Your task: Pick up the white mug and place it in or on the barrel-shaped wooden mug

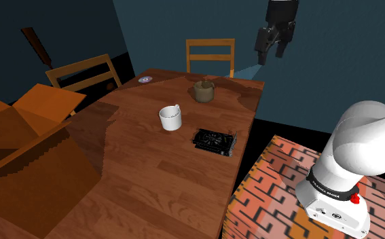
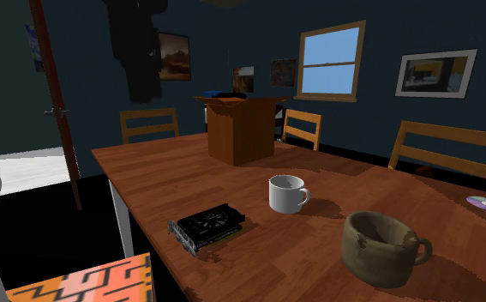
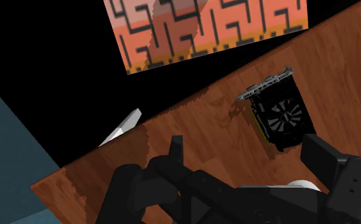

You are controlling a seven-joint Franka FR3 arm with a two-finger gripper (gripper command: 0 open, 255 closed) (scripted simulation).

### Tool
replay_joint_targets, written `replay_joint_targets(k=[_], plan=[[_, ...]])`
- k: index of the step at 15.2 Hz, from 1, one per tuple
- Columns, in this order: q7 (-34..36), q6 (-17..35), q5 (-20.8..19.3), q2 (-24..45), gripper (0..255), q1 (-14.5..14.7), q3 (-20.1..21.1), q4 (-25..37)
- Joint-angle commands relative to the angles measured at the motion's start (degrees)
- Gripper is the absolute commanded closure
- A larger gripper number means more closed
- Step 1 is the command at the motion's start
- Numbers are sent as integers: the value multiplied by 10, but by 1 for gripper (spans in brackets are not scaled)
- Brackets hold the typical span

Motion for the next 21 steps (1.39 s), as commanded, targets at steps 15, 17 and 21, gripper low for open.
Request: replay_joint_targets(k=[15,17,21], plan=[[84,209,30,223,0,31,75,17],[97,234,30,261,0,34,85,32],[122,275,23,341,0,39,102,70]])
